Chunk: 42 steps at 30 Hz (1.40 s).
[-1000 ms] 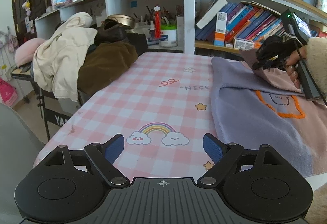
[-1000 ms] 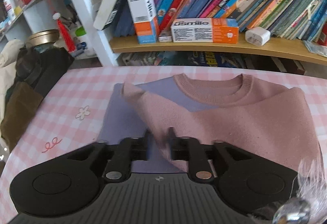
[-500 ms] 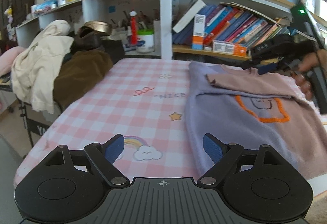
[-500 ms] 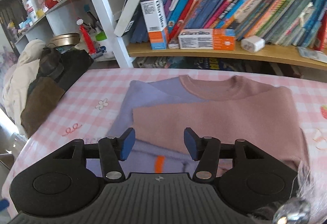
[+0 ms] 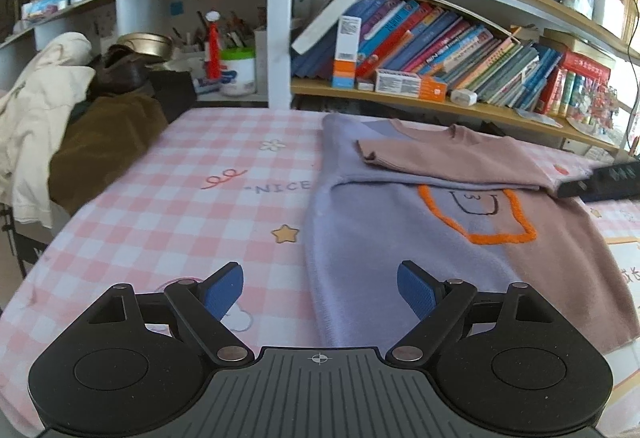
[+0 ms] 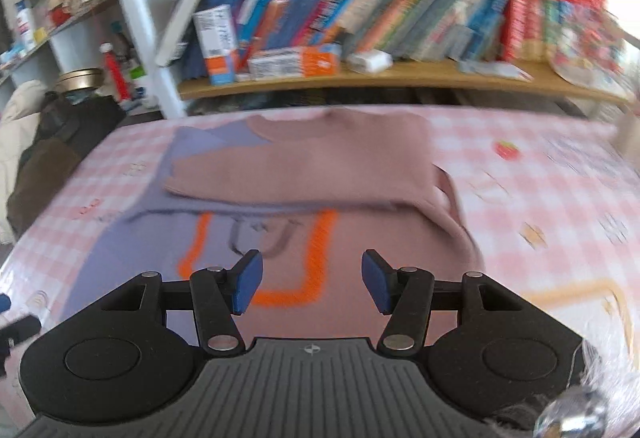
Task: Fold clothes
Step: 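Open the right gripper to lay the pink sleeve on the body, then grasp the sweater side edges with both grippers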
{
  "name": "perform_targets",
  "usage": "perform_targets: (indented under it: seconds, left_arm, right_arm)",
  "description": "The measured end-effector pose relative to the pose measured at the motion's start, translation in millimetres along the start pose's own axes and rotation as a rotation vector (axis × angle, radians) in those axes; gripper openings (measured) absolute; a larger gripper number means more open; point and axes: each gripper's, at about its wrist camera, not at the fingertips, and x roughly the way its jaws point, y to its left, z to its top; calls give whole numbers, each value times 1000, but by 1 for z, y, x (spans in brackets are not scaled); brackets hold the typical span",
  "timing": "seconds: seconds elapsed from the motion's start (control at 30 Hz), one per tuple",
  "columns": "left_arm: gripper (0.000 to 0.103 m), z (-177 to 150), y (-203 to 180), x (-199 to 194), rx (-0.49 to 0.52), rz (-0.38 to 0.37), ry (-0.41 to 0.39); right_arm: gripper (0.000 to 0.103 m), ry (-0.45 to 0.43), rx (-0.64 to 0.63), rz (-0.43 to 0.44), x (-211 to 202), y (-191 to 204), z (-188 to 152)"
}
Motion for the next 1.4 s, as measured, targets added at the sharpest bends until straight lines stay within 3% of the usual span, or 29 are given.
perform_targets:
  seconds: [0.23,0.5,1.1,1.4]
  left_arm:
    - [87,-4,-2,15,-7,-9,56]
    - [87,-11,5,23,-48,16,113]
    - [87,-17,16,32,-100,20,197]
    - [87,-18,19,33,-114,11,197]
  right_arm:
    - [53,8,91,-138,-32,-33,-43]
    - [53,51,223,-205,-52,-59,-73]
    - [55,91,256,-187,-53,-62,-85]
    - [55,108,287,-167,-52,-70,-90]
